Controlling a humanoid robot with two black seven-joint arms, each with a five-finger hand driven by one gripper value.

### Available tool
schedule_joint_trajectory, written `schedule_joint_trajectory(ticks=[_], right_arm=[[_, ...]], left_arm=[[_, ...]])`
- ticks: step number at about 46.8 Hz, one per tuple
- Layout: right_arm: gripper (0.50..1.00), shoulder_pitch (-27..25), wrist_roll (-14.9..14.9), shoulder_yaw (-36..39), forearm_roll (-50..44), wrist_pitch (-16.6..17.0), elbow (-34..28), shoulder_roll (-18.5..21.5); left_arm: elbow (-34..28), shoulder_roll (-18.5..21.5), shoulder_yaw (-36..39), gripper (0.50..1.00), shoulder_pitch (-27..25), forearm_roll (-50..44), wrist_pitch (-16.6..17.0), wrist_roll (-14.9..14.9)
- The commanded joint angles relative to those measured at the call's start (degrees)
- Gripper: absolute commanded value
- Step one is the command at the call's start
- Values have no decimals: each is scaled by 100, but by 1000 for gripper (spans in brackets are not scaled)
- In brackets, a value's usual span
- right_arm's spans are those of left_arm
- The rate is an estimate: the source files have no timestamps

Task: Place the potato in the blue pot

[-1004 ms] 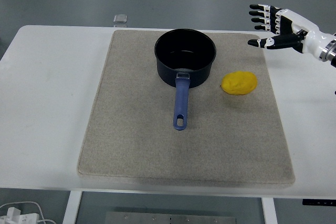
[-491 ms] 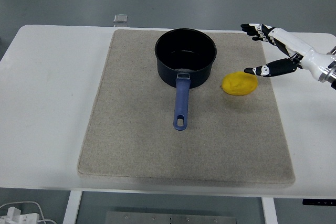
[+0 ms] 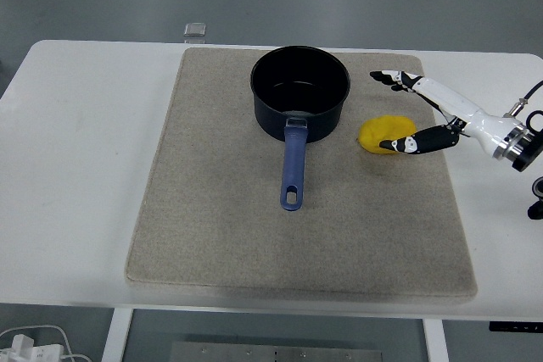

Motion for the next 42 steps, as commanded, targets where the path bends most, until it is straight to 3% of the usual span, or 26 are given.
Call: schedule_joint_trajectory(ticks=[1,26,42], right_arm=[[940,-10,7,-17,-85,-65,-58,103],[936,-177,112,-87,-638,-364,-1218,965],[934,-256,165,-87,-840,-364,-1667,1027]], left_arm=[[8,0,-1,999,0,0,8,-3],[17,0,-10,999,0,0,8,-3],[26,0,-10,999,0,0,17,-3]])
